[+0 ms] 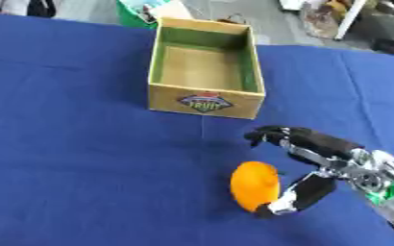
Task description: Pick up objects on the table and place them in the box.
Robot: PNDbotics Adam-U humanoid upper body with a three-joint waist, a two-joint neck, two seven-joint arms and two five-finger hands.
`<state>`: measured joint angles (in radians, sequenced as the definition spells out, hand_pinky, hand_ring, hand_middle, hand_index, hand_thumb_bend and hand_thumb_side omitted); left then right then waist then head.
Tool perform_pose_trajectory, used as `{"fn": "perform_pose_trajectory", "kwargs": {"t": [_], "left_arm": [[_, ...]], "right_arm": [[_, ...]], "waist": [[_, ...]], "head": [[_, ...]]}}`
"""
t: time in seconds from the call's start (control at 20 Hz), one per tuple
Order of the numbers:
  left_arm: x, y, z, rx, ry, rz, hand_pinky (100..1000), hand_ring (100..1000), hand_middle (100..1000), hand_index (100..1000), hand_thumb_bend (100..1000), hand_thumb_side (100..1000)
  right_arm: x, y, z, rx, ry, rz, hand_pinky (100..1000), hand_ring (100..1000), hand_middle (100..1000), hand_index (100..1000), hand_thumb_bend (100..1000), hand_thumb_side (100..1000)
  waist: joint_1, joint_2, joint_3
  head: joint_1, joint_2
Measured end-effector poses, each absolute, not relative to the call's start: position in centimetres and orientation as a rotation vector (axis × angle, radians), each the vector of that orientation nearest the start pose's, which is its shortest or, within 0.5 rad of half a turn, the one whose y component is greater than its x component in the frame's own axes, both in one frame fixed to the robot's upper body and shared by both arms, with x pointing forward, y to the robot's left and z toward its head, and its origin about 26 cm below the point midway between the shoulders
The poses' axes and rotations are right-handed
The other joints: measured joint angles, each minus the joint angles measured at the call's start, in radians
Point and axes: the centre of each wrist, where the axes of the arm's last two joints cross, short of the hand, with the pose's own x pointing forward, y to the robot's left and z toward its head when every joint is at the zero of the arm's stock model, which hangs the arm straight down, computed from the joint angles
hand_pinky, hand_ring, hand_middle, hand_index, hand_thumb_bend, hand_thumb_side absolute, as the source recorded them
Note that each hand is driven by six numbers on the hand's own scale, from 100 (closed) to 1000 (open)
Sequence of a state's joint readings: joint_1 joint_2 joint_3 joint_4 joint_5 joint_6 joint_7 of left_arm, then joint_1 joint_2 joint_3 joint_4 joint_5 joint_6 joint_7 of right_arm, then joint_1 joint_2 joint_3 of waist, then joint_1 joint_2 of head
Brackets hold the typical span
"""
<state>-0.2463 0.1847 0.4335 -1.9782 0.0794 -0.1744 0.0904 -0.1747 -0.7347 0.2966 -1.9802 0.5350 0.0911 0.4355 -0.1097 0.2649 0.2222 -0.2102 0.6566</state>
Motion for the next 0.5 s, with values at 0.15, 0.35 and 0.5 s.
{"fn": "perform_pose_trajectory", "kwargs": {"t": [0.15,0.35,0.5], "left_arm": [[27.89,35.36,18.52,0.449,-2.412,0.24,466,388,415,657,100,810],[27.89,35.36,18.52,0.449,-2.412,0.24,466,388,415,657,100,810],[27.89,35.36,18.52,0.449,-2.412,0.24,466,388,415,657,100,810]], "right_arm": [[27.76,-27.18,15.61,-0.539,-1.462,1.551,846,1000,791,988,748,590],[27.72,-27.08,15.48,-0.52,-1.435,1.569,842,1000,772,958,711,584],[27.71,-27.06,15.46,-0.519,-1.418,1.577,840,1000,764,948,709,583]], "waist": [[-0.001,0.0,0.0],[-0.001,0.0,0.0],[-0.001,0.0,0.0]], "head": [[0.0,-0.002],[0.0,-0.003],[0.0,-0.003]]}}
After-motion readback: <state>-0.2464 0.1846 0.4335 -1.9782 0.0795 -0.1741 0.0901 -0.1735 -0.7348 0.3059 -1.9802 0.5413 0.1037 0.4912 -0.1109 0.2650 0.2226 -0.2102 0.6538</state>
